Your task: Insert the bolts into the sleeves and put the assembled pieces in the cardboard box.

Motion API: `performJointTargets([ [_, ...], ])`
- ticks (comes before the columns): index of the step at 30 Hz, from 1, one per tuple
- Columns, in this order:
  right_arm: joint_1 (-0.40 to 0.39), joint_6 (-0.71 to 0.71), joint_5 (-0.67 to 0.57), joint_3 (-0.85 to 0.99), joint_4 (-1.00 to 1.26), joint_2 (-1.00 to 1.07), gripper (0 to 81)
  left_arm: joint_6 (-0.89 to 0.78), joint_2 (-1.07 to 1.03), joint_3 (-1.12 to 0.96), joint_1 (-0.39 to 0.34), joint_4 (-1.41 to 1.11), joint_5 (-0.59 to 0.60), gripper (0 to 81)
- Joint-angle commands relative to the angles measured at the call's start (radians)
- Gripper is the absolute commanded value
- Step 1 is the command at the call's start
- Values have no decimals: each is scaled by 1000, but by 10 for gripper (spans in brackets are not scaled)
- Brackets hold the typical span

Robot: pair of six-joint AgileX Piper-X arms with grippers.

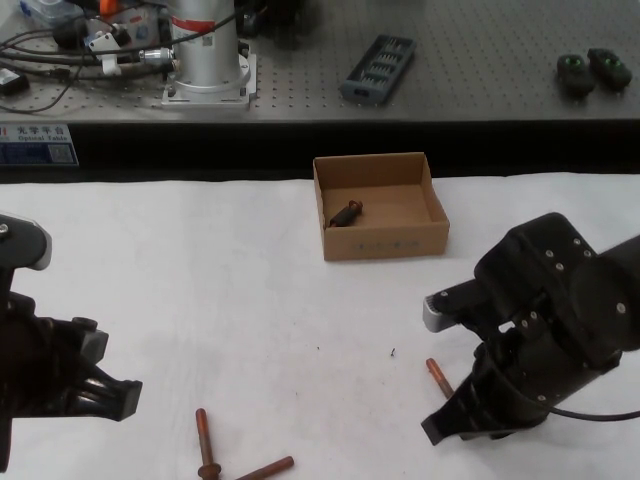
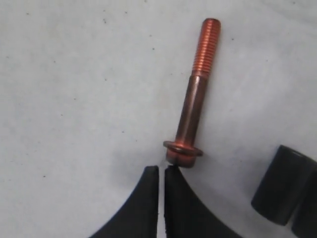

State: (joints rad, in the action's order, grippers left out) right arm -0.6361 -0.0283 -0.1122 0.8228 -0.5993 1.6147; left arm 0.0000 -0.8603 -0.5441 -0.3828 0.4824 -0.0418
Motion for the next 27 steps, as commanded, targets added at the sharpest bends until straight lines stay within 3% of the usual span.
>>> performJointTargets([
  [1, -8, 28, -28, 36, -23, -11, 43, 7, 10, -2, 3, -14, 3, 114],
  [19, 8, 97, 103, 104, 18, 32, 43, 7, 10, -2, 3, -14, 3, 114],
  [27, 63, 104, 112, 104, 12, 40, 43, 6, 10, -2, 3, -10, 3, 114],
])
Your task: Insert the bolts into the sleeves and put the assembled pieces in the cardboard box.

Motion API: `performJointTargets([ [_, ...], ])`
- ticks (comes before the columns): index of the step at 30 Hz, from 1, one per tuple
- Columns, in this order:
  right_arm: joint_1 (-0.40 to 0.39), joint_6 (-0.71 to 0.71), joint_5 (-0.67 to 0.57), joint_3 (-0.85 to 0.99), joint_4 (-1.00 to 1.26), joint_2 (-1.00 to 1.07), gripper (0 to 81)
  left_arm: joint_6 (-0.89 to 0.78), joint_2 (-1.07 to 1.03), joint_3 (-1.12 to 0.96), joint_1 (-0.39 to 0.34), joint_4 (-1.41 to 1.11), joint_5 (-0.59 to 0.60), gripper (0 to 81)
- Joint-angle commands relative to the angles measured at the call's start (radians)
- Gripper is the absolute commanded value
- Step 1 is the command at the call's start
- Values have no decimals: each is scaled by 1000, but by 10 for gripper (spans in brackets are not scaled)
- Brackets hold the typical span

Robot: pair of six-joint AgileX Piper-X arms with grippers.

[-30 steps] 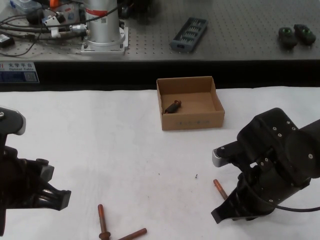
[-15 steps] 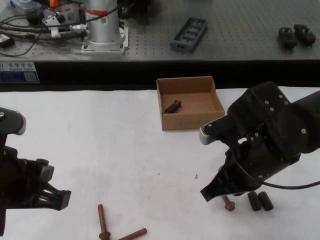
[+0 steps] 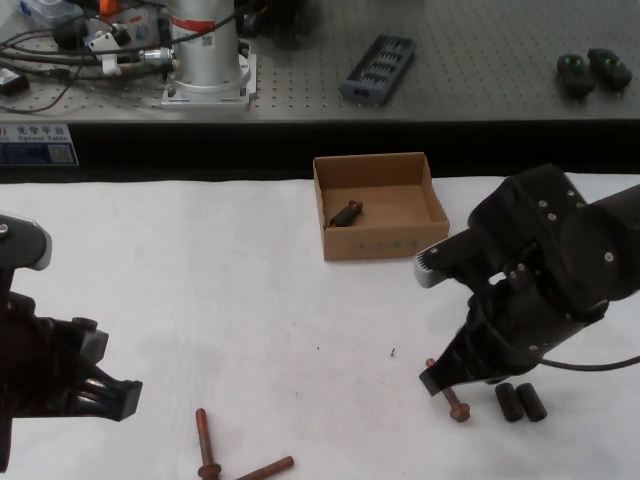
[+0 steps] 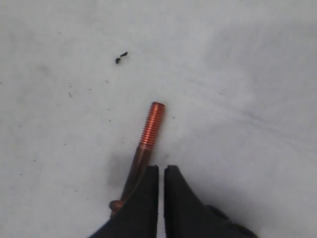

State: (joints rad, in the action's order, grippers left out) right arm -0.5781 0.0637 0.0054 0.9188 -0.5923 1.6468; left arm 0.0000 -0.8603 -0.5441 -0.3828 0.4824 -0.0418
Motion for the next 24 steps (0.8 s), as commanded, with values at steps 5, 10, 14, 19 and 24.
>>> performJointTargets([
  [5, 12, 12, -5, 8, -16, 10, 43, 6, 10, -2, 3, -10, 3, 114],
  [10, 12, 4, -19, 6, -32, 49, 43, 6, 10, -2, 3, -8, 3, 114],
  [14, -11, -8, -68, 6, -59, 90, 43, 6, 10, -2, 3, -7, 3, 114],
  [19, -79, -30, -117, 6, -46, 89, 43, 6, 10, -2, 3, -7, 3, 114],
  [24, -135, -25, -179, 8, 64, 89, 43, 6, 10, -2, 3, -7, 3, 114],
])
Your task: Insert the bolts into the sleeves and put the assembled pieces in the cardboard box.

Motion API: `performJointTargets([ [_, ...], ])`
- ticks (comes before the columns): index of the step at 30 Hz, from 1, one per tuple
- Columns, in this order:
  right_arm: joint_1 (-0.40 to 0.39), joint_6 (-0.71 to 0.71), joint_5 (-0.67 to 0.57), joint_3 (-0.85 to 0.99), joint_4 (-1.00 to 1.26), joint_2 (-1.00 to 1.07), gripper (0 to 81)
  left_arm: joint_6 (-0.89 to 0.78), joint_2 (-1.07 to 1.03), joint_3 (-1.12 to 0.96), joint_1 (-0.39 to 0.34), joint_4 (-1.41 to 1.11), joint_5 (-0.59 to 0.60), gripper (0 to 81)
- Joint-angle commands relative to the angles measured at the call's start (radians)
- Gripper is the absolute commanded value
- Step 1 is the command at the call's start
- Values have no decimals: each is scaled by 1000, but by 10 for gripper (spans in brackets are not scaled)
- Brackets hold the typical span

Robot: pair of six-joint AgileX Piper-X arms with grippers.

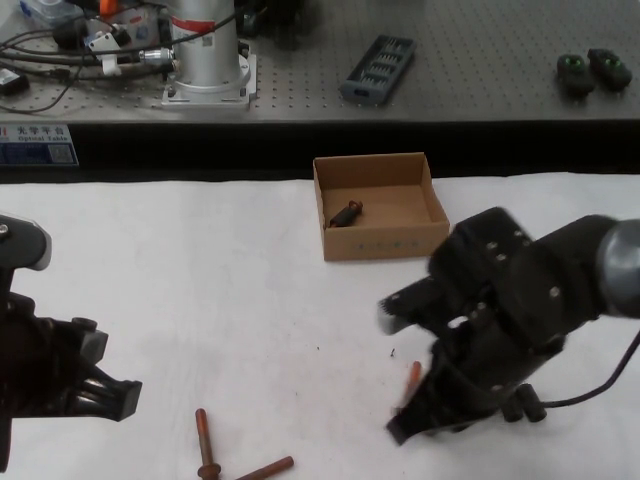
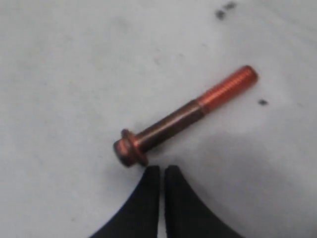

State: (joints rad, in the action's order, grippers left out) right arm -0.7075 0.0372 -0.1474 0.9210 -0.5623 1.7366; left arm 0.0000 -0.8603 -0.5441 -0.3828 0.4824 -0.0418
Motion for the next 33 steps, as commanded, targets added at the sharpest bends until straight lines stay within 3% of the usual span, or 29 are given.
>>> performJointTargets([
  [1, -5, -1, -29, 6, 47, -1, 43, 6, 10, -2, 3, -7, 3, 114],
  [14, 43, 28, -72, 44, 74, 1, 43, 6, 10, -2, 3, -7, 3, 114],
  [23, 45, 146, -63, 134, 17, 28, 43, 6, 10, -2, 3, -7, 3, 114],
  [29, 45, 330, 11, 158, -31, 34, 8, 6, 10, -2, 3, -7, 3, 114],
  [31, 49, 346, 27, 159, -44, 34, 69, 6, 10, -2, 3, -7, 3, 114],
  [33, 57, 375, 26, 159, -55, 34, 190, 6, 10, -2, 3, -7, 3, 114],
])
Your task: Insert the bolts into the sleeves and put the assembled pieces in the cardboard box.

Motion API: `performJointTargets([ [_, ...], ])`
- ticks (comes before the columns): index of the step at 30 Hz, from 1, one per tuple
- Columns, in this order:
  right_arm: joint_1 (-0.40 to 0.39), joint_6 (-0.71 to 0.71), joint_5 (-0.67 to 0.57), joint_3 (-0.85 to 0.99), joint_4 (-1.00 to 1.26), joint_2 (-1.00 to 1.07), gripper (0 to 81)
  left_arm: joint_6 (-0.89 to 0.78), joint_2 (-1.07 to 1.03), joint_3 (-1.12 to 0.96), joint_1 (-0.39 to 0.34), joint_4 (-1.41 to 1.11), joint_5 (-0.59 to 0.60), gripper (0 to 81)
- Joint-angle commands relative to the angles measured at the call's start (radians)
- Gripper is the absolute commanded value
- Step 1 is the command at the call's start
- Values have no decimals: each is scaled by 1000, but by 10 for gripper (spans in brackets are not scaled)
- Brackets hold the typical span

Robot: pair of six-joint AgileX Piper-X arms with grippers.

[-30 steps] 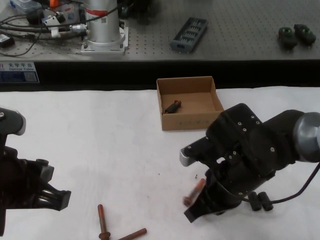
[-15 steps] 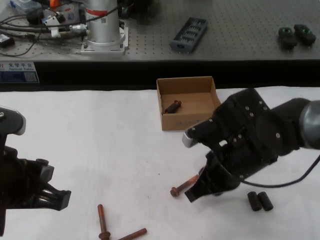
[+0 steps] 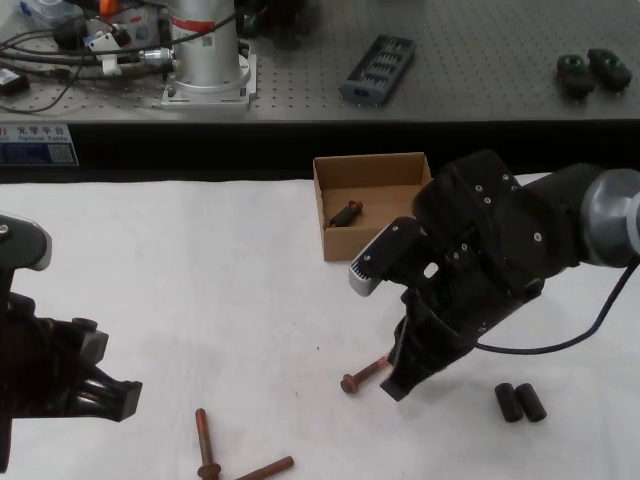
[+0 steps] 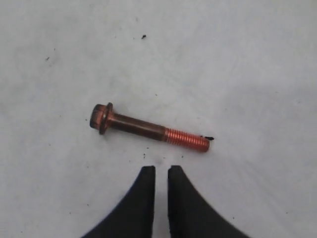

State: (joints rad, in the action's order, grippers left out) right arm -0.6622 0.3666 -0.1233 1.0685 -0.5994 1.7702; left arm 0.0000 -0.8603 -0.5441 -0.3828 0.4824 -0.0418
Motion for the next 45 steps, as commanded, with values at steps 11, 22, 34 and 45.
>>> performJointTargets([
  [11, 14, 306, -10, 18, -29, 1, 160, 6, 10, -2, 3, -7, 3, 114],
  [22, 14, 375, -28, 27, -21, 22, 300, 6, 10, -2, 3, -7, 3, 114],
  [34, 8, 421, -28, 158, -112, 109, 280, -8, 10, -2, 3, -5, 3, 114],
  [45, -2, 503, 9, 262, -221, 174, 280, -8, 10, -2, 3, -5, 3, 114],
])
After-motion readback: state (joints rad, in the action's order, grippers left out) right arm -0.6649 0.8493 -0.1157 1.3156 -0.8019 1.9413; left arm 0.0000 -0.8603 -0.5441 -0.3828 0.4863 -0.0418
